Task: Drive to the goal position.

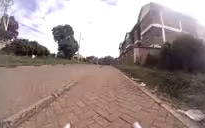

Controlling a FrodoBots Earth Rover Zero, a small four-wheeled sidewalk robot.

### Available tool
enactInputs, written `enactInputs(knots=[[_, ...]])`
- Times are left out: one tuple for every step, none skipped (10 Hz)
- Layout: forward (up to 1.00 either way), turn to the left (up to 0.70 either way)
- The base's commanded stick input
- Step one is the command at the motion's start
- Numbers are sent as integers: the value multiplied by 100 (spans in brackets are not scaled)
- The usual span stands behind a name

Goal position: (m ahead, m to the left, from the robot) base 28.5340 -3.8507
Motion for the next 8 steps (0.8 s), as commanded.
enactInputs(knots=[[50,-50],[50,-28],[50,0],[50,0],[50,0],[50,0],[50,0],[50,0]])
